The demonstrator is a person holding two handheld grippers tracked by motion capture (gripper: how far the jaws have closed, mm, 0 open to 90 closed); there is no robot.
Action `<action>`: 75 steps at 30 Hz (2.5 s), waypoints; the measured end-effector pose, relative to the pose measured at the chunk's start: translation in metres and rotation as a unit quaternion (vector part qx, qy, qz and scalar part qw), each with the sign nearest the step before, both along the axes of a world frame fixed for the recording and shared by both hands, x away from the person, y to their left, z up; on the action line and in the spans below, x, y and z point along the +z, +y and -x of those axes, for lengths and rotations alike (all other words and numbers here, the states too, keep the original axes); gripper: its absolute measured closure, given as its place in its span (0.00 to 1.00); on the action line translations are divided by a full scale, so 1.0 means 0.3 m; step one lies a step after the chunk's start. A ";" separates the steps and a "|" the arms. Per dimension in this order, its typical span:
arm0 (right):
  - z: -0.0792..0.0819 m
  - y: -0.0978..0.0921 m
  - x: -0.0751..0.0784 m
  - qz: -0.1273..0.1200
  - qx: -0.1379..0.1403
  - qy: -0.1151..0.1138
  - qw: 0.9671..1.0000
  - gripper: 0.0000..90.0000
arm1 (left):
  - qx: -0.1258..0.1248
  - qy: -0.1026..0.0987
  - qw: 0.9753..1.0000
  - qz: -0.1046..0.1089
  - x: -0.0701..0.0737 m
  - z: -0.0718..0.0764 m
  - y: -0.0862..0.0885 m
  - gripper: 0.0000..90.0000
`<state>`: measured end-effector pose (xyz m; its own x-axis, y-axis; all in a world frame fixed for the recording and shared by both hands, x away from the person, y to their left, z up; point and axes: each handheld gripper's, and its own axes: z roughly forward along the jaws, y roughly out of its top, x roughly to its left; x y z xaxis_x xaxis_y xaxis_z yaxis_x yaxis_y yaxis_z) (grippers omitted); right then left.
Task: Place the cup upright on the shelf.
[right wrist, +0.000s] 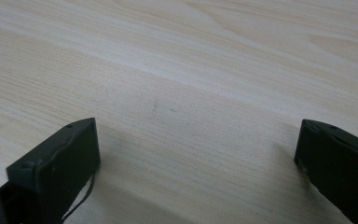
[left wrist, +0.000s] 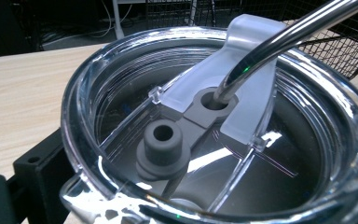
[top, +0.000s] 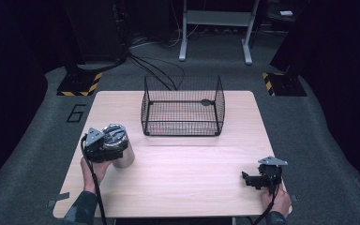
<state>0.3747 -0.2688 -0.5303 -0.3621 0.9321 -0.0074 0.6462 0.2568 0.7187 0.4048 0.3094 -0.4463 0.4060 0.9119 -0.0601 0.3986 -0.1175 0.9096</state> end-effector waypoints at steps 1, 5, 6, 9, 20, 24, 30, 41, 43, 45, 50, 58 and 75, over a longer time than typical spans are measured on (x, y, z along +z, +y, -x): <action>0.000 0.000 0.000 0.000 0.000 0.000 1.000 0.00 | 0.002 -0.001 1.000 -0.004 0.001 0.000 -0.002 0.03; 0.000 0.001 0.000 -0.002 -0.002 0.000 1.000 0.00 | 0.000 -0.009 1.000 -0.014 0.003 0.002 -0.005 0.04; 0.000 0.000 0.000 0.000 0.000 0.000 1.000 0.00 | 0.000 -0.011 1.000 -0.014 0.002 0.002 -0.005 0.04; 0.000 0.001 0.000 -0.002 -0.002 0.000 1.000 0.00 | -0.004 -0.012 1.000 -0.015 0.002 0.002 -0.004 0.04; 0.000 0.000 0.000 0.000 0.000 0.000 1.000 0.00 | -0.010 -0.017 1.000 -0.018 0.032 0.017 -0.006 0.04; 0.000 0.000 0.000 0.000 0.000 0.000 1.000 0.00 | -0.017 -0.022 0.999 -0.017 0.055 0.024 -0.006 0.04; 0.000 0.000 0.000 0.000 0.000 0.000 1.000 0.00 | -0.027 -0.030 0.999 -0.018 0.082 0.029 -0.019 0.04; 0.000 0.000 0.000 0.000 0.000 0.000 1.000 0.00 | -0.056 -0.039 0.997 -0.023 0.133 0.025 -0.066 0.04; 0.000 0.000 0.000 0.000 0.000 0.000 1.000 0.00 | -0.060 -0.038 0.997 -0.024 0.139 0.024 -0.074 0.04; 0.000 0.000 0.000 0.000 0.000 0.000 1.000 0.00 | -0.067 -0.037 0.997 -0.024 0.143 0.021 -0.085 0.04; 0.000 0.000 0.000 0.000 0.000 0.000 1.000 0.00 | -0.078 -0.038 0.996 -0.029 0.151 0.015 -0.108 0.04; 0.000 0.000 0.000 0.000 0.000 0.000 1.000 0.00 | -0.091 -0.039 0.995 -0.028 0.159 0.001 -0.142 0.04; 0.000 0.000 0.000 0.000 0.000 0.000 1.000 0.00 | -0.129 -0.038 0.990 -0.030 0.202 -0.038 -0.241 0.04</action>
<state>0.3748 -0.2688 -0.5304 -0.3618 0.9322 -0.0075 0.6459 0.2565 0.7191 0.4161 0.2370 -0.3856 0.6270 0.7784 0.0304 0.2791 -0.2610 0.9241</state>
